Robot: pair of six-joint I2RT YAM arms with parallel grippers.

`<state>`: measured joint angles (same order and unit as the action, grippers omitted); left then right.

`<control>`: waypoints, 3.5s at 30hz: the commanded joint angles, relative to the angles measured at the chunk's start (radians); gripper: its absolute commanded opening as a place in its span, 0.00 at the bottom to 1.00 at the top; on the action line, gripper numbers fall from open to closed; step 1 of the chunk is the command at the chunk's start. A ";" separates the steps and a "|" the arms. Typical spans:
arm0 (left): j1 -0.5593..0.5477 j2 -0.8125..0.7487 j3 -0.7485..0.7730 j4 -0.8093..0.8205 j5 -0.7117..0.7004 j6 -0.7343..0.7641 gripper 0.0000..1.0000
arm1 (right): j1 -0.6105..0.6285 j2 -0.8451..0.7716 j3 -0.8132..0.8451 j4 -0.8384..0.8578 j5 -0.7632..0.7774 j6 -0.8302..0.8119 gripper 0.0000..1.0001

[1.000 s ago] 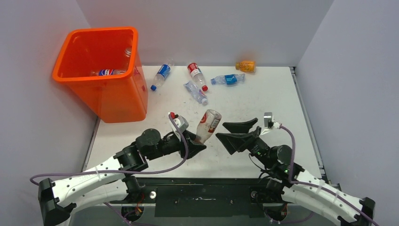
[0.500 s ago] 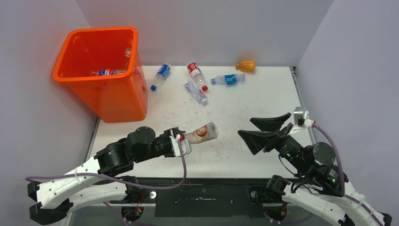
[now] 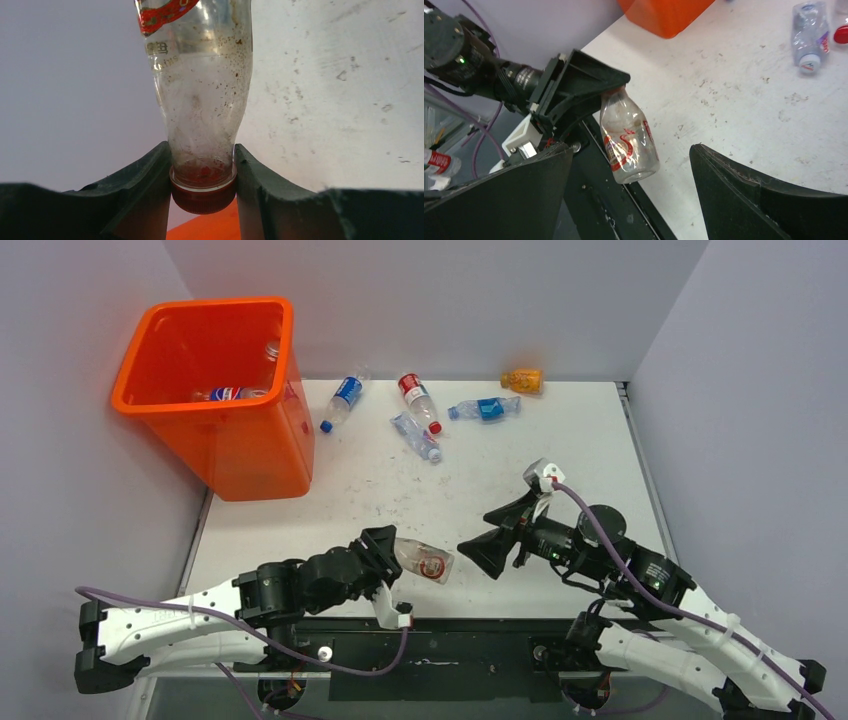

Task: Put the plastic bottles in the bin
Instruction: Place the plastic bottle in the trash bin.

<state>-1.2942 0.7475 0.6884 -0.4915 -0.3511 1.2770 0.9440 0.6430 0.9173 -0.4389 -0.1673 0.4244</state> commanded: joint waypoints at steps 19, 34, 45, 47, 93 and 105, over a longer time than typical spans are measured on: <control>-0.053 -0.062 0.118 0.032 -0.008 0.240 0.00 | 0.040 0.281 0.076 0.033 -0.298 -0.118 0.90; -0.061 -0.047 0.150 0.002 -0.020 0.249 0.00 | 0.158 0.449 0.148 -0.035 -0.114 -0.161 0.83; -0.063 -0.051 0.146 0.058 -0.043 0.089 0.97 | 0.159 0.352 0.131 0.001 -0.031 -0.181 0.26; -0.063 -0.078 0.127 0.142 -0.065 -0.015 0.96 | 0.159 0.292 0.093 0.043 0.033 -0.176 0.23; 0.254 0.197 0.222 0.776 0.328 -1.951 0.01 | 0.234 0.018 -0.436 0.852 0.266 -0.126 0.63; 0.326 0.217 0.855 0.228 -0.240 -1.072 0.00 | 0.250 -0.109 -0.284 0.459 0.449 -0.064 0.90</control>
<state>-1.0325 0.9363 1.2827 -0.1246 -0.3115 -0.2417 1.1866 0.5880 0.5911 0.1368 0.1650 0.3382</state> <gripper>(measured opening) 0.416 0.897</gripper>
